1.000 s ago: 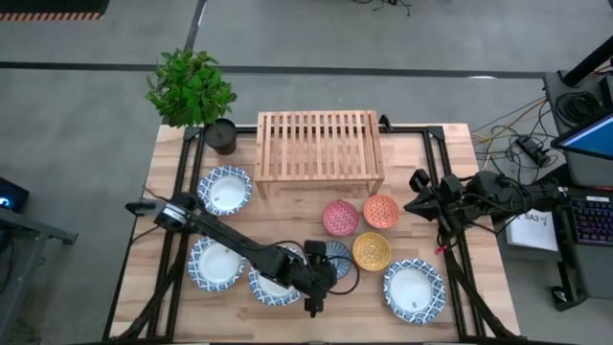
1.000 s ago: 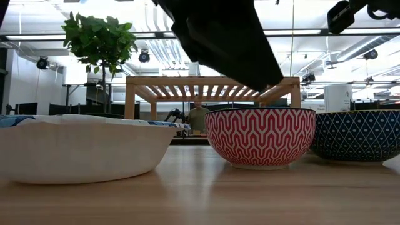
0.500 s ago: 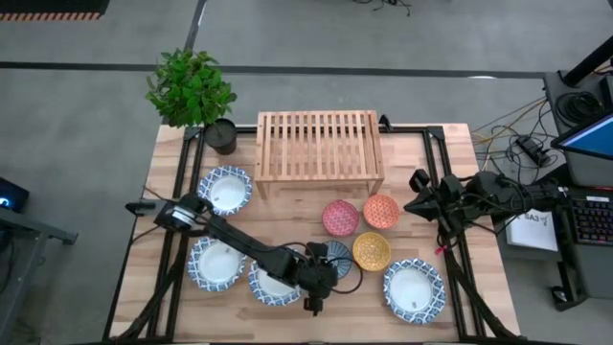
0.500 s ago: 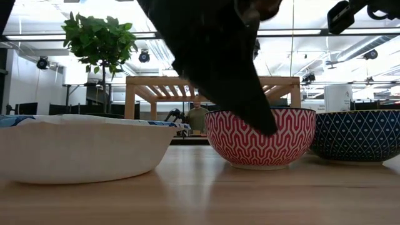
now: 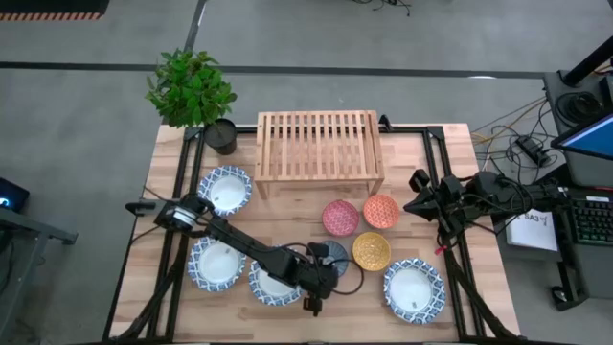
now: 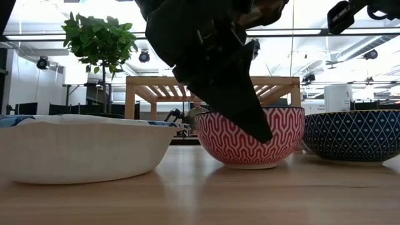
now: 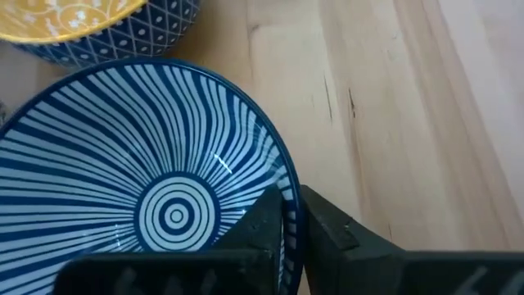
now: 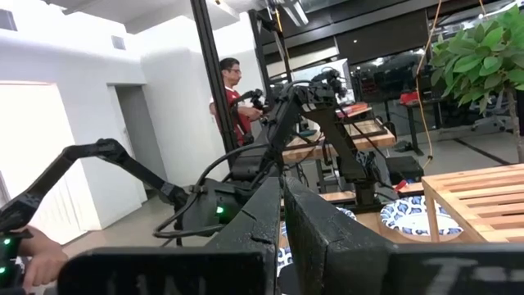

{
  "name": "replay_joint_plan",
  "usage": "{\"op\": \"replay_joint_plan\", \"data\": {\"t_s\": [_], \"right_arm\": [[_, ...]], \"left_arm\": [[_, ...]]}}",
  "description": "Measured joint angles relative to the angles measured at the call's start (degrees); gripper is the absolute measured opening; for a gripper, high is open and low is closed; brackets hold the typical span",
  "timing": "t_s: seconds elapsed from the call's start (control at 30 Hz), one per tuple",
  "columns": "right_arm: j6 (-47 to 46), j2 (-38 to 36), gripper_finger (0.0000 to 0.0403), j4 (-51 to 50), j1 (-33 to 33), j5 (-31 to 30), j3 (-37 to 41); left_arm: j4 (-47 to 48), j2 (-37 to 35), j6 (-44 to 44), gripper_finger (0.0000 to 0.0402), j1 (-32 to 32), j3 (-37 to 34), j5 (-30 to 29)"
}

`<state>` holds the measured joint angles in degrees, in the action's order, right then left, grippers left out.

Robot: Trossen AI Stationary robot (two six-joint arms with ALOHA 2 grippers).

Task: Place and stack bowls onto a shelf
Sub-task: Put the blue bowl on the shelf

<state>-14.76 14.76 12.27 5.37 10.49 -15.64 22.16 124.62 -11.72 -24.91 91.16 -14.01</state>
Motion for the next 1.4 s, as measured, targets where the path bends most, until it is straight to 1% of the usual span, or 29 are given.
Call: {"op": "replay_joint_plan", "data": {"t_s": [0.1,0.23,0.47,0.7,0.77,1.03,1.2,1.27,1.4], "right_arm": [[0.0,0.0,0.0011,0.0,0.0,-0.01,0.0],[0.0,0.0,0.0011,-0.02,0.0,-0.03,0.0],[-0.2,0.0,0.0011,-0.02,0.0,-0.03,0.0],[-0.22,0.0,0.0011,-0.02,0.0,-0.03,0.0],[-0.24,0.0,0.0011,-0.04,0.0,-0.02,0.0],[-0.98,0.02,0.0011,-1.37,0.0,-0.07,0.0],[-1.11,0.02,0.0011,-1.49,0.0,-0.14,0.0],[-1.11,0.02,0.0011,-1.53,0.0,-0.14,0.0],[-1.11,0.02,0.0011,-1.78,0.0,-0.14,0.0]], "left_arm": [[1.07,0.09,1.72,0.0007,-0.18,1.45,0.28],[6.17,0.13,4.05,0.0006,-0.46,5.34,-0.23],[17.94,0.12,9.65,0.0004,-1.86,13.29,-7.02],[32.6,0.11,12.28,0.0004,-1.82,20.41,-9.94],[36.2,0.11,13.35,0.0004,-1.67,23.03,-11.18],[48.58,0.07,18.14,0.0003,-0.28,36.57,-11.55],[55.64,-0.05,20.34,0.0003,2.18,43.99,-11.63],[55.66,-2.05,21.95,0.0004,3.38,42.45,-11.66],[57.16,-5.88,21.96,0.0004,6.86,39.01,-10.96]]}}
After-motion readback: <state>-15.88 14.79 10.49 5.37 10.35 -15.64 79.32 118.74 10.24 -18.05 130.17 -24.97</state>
